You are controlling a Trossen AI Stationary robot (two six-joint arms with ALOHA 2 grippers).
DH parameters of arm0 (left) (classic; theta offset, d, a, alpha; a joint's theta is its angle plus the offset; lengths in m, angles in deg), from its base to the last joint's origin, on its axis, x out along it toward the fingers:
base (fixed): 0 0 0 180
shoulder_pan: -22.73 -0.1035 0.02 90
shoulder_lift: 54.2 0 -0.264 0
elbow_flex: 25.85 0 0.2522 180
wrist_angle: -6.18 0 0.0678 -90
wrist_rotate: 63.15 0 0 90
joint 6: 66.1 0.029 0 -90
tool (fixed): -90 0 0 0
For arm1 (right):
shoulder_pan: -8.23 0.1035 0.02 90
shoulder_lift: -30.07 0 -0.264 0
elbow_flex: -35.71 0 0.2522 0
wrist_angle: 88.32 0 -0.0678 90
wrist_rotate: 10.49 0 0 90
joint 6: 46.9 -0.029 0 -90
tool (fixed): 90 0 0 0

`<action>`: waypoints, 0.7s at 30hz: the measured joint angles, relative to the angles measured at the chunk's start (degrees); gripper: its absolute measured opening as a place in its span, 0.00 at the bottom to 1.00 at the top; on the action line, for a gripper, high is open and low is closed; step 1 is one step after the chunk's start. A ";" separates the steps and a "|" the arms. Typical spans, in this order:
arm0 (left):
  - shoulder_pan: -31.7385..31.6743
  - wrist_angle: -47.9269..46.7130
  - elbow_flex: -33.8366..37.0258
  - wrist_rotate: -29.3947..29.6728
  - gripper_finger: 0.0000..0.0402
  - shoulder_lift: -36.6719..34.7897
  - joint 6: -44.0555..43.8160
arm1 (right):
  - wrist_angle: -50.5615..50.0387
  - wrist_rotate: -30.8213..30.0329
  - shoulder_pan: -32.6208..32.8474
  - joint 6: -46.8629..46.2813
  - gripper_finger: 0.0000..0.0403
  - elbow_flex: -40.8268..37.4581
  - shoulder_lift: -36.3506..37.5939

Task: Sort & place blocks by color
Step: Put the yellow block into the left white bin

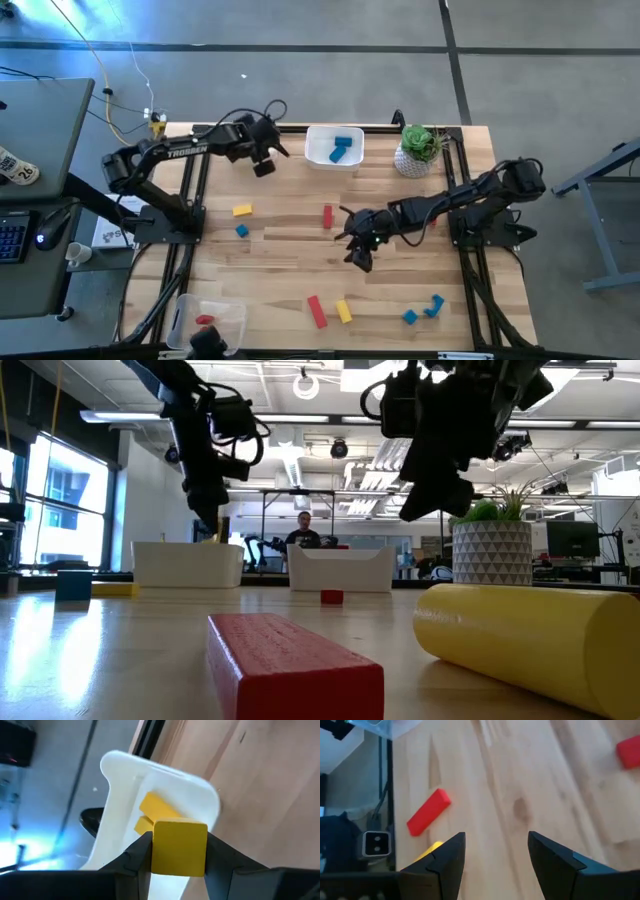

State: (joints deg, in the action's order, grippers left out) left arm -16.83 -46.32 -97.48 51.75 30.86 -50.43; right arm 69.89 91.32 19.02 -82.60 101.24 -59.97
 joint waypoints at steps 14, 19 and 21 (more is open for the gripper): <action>-7.35 0.04 0.00 -6.33 0.31 0.00 -0.55 | -9.79 -3.75 10.33 -14.87 0.50 0.00 0.00; -7.36 0.04 0.00 -6.09 0.35 0.00 -1.56 | -12.60 -5.59 13.84 -21.29 0.50 0.00 0.00; -7.36 0.04 0.00 -6.06 0.37 0.00 -1.56 | -13.10 -5.89 15.10 -23.49 0.50 0.00 0.00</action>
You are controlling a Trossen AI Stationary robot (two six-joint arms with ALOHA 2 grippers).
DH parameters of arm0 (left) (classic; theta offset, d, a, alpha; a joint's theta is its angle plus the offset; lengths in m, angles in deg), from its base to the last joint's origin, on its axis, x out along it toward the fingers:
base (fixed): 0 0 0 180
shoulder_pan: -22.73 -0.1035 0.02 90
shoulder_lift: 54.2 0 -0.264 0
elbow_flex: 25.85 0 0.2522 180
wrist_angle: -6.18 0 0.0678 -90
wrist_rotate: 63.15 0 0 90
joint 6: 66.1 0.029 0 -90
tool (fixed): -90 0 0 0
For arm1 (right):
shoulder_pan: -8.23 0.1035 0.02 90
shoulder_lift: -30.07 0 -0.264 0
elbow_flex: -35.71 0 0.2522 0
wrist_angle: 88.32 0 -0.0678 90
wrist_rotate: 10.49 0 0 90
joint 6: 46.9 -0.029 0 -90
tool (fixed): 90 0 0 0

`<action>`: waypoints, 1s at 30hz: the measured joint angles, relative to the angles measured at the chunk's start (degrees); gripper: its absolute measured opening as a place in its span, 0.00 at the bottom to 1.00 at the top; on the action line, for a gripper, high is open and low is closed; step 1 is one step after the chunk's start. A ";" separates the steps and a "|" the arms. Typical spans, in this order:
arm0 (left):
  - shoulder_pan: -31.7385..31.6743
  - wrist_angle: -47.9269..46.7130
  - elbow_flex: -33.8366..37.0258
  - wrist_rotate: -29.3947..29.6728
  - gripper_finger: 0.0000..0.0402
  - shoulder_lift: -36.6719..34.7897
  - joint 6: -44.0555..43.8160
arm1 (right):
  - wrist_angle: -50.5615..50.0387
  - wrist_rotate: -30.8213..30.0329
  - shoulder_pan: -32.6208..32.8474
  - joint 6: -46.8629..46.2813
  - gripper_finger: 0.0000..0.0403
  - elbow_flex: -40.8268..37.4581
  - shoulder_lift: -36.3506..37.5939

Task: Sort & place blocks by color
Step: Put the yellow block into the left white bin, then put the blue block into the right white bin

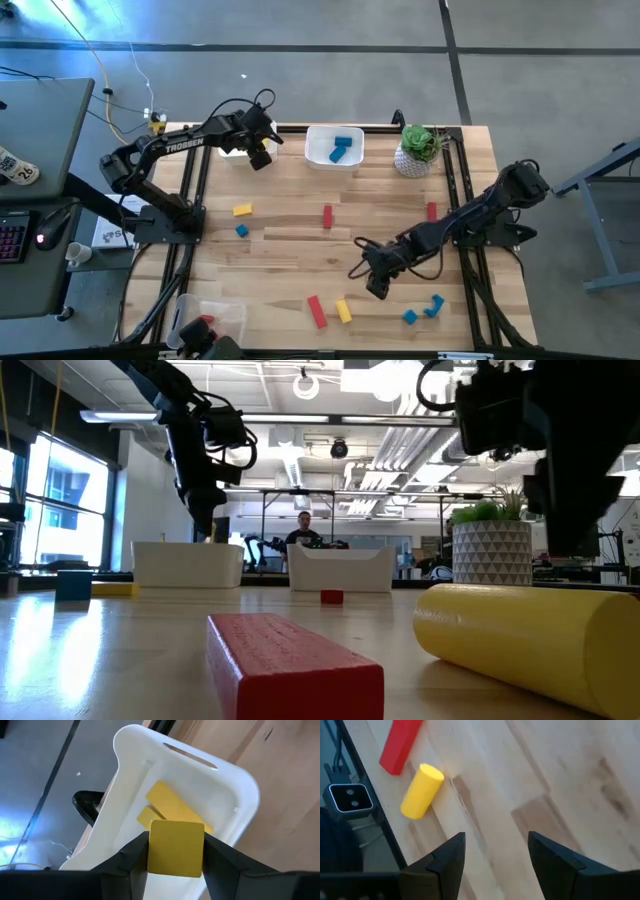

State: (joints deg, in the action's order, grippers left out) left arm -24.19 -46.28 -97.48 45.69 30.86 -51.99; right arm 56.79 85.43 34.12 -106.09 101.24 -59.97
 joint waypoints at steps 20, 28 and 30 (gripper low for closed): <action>0.44 1.66 0.00 0.21 0.54 0.00 -0.57 | -5.64 -6.76 13.60 -23.68 0.50 0.00 0.00; 2.65 0.78 -4.28 0.40 0.54 -0.04 -1.09 | -5.63 -6.01 18.45 -32.11 0.50 0.00 0.00; 3.29 0.87 -5.73 0.43 0.54 -0.04 -2.12 | -5.64 -6.48 19.78 -34.07 0.50 0.00 0.00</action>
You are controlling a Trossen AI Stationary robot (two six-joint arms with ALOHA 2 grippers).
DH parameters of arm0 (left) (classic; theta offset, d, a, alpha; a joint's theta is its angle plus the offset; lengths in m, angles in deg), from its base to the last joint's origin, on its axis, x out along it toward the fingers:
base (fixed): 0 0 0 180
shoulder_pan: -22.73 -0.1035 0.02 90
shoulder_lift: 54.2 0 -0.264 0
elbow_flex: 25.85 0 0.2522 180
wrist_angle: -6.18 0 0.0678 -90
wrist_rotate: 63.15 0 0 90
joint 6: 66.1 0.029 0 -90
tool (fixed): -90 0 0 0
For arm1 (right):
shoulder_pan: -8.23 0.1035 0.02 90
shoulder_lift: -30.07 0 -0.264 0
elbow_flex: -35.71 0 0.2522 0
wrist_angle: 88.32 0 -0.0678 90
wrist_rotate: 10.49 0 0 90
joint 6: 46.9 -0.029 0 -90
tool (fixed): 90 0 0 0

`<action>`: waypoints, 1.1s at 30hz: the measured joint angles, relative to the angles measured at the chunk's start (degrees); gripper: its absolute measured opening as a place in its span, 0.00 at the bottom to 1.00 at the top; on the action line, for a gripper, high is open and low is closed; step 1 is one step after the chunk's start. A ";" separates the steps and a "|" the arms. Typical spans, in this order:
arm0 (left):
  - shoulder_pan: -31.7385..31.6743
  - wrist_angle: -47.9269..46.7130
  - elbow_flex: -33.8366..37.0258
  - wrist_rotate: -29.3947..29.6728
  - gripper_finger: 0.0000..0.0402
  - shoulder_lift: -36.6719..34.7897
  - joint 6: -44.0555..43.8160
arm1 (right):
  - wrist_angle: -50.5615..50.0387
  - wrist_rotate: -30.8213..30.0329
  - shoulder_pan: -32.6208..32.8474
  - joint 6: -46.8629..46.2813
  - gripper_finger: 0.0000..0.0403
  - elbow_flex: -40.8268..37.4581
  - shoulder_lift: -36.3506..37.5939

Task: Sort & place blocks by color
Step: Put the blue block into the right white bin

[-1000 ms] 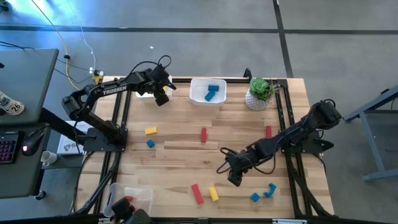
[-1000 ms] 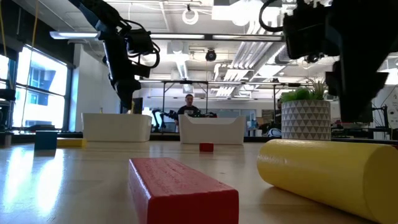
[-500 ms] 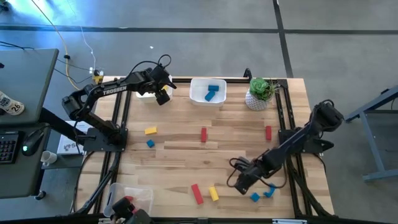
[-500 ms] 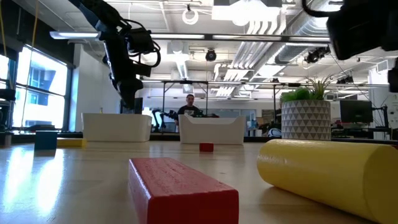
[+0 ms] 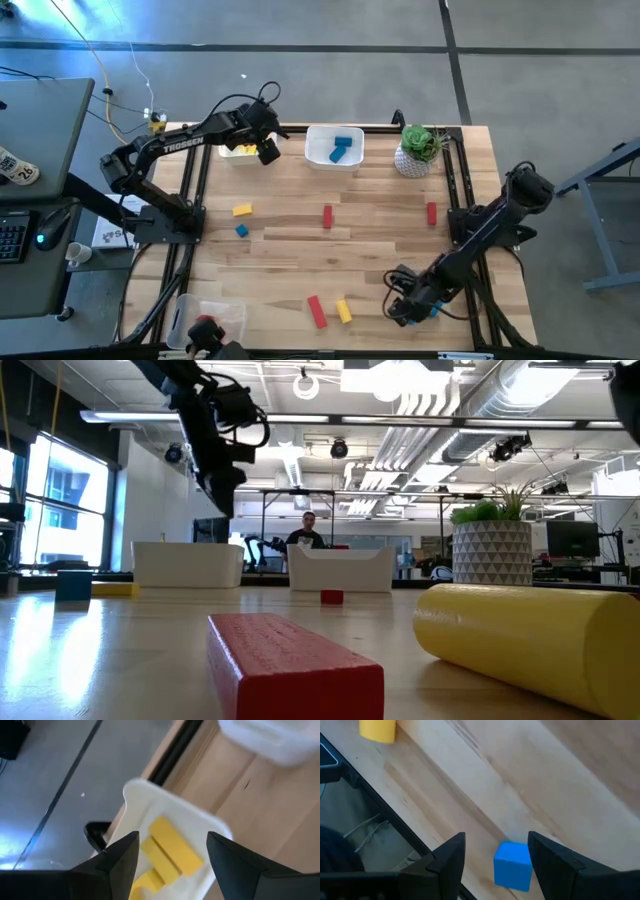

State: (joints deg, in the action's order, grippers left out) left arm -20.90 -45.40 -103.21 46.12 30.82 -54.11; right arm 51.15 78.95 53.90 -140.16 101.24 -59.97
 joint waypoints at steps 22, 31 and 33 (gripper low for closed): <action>1.48 0.10 -4.48 -0.91 0.55 0.00 -7.32 | 0.37 -1.87 7.33 -7.23 0.50 0.00 -4.59; 1.48 0.11 -4.48 -1.10 0.54 0.00 -7.53 | 2.87 -1.94 7.37 -6.05 0.50 0.02 -7.84; 1.48 0.09 -4.48 -1.11 0.54 0.00 -7.54 | 2.55 -1.81 7.37 -6.22 0.48 0.15 -8.22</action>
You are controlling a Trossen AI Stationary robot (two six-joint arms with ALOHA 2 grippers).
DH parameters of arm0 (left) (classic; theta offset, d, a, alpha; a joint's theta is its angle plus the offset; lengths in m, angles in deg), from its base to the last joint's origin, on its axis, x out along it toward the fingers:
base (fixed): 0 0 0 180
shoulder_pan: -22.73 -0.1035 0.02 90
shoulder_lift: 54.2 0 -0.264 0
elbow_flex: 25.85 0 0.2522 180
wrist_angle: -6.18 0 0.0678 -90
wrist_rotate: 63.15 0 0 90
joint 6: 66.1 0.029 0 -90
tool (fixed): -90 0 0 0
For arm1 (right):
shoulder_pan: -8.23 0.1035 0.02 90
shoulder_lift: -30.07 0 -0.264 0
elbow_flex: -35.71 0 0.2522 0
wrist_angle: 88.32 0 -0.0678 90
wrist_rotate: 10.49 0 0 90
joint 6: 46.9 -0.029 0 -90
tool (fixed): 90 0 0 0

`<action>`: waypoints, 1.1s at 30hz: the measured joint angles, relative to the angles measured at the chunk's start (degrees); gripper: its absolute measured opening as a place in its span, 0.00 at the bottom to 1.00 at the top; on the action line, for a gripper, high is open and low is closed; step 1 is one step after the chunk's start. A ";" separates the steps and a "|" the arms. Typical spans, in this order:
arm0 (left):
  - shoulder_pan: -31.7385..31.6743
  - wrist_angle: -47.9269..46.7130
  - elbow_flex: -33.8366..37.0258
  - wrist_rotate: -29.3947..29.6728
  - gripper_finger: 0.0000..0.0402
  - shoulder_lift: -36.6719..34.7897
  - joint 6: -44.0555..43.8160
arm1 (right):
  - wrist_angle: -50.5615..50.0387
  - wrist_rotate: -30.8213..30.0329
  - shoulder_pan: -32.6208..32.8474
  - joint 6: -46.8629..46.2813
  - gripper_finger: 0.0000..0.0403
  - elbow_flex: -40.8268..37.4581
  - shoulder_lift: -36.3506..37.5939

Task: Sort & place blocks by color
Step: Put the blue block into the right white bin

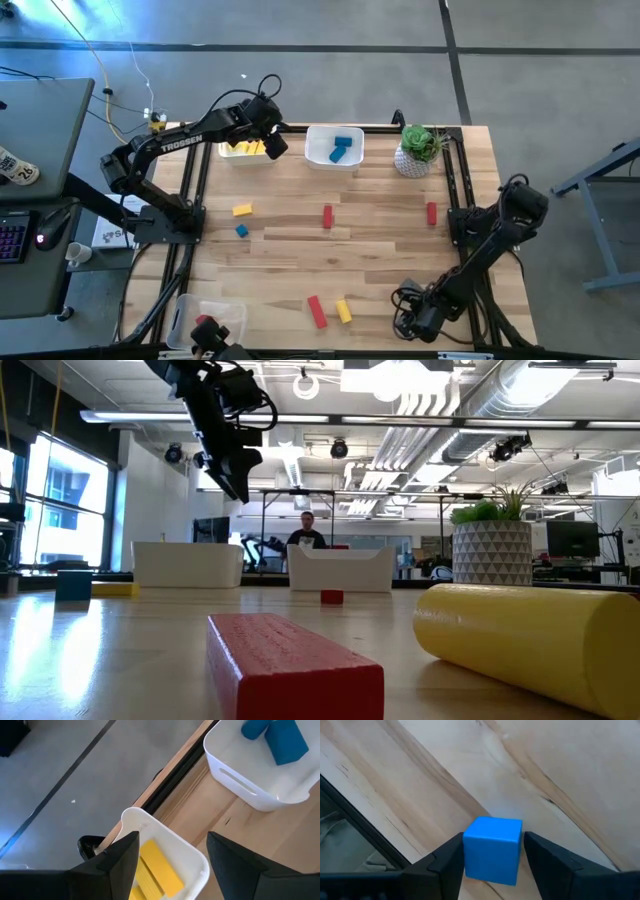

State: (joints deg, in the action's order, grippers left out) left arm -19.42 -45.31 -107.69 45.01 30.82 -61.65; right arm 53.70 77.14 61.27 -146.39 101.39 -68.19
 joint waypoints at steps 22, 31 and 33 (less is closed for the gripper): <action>4.79 -0.29 0.00 -0.07 0.54 0.00 0.22 | -3.17 -4.08 -8.84 6.59 0.25 -0.34 3.33; 10.48 -3.79 0.00 -0.28 0.55 0.00 2.82 | -2.97 -3.69 -22.37 25.09 0.25 -0.32 7.30; 11.81 -5.32 0.00 -0.28 0.55 0.00 2.82 | -2.92 -3.71 -26.04 30.05 0.25 -0.30 8.50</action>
State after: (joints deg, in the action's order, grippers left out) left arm -7.61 -50.63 -107.69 44.72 30.82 -58.83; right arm 50.79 73.42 35.23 -116.34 101.09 -59.69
